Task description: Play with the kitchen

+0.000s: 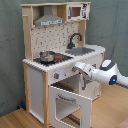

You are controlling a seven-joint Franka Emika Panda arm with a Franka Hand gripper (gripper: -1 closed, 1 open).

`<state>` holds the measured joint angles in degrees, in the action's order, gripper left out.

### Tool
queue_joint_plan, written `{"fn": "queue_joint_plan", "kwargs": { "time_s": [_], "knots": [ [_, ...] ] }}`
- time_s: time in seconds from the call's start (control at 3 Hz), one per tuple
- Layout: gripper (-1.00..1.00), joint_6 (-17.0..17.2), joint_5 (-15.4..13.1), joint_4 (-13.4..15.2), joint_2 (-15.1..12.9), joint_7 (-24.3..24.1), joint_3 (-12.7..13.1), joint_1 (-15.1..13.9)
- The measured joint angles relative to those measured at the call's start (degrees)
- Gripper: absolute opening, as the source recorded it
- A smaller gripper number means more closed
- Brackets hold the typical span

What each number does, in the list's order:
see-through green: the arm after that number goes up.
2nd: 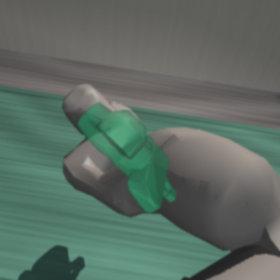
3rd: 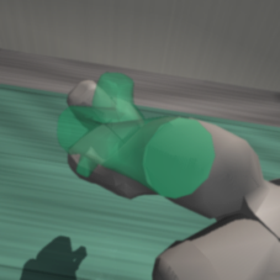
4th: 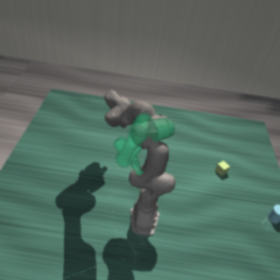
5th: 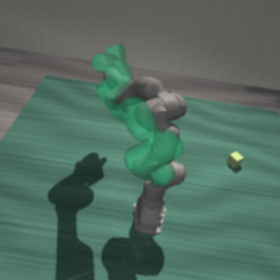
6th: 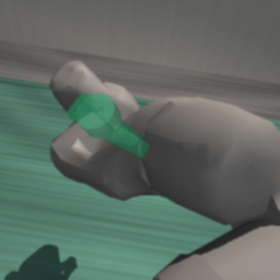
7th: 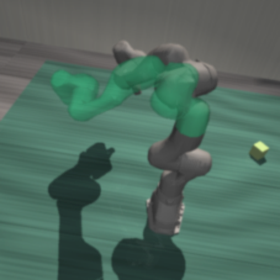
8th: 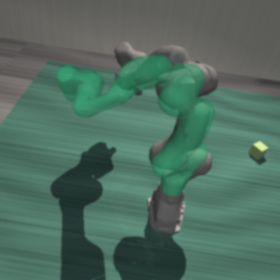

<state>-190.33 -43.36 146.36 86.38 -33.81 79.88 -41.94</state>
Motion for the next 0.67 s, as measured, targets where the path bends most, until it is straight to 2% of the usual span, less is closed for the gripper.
{"fn": "queue_joint_plan", "kwargs": {
  "time_s": [0.33, 0.67],
  "knots": [
    [1.00, -3.11, 0.46, -2.16, 0.00, 0.00, 0.01, -4.59],
    [1.00, -6.55, 0.57, -2.99, 0.14, 3.55, -0.29, -6.88]
  ]
}}
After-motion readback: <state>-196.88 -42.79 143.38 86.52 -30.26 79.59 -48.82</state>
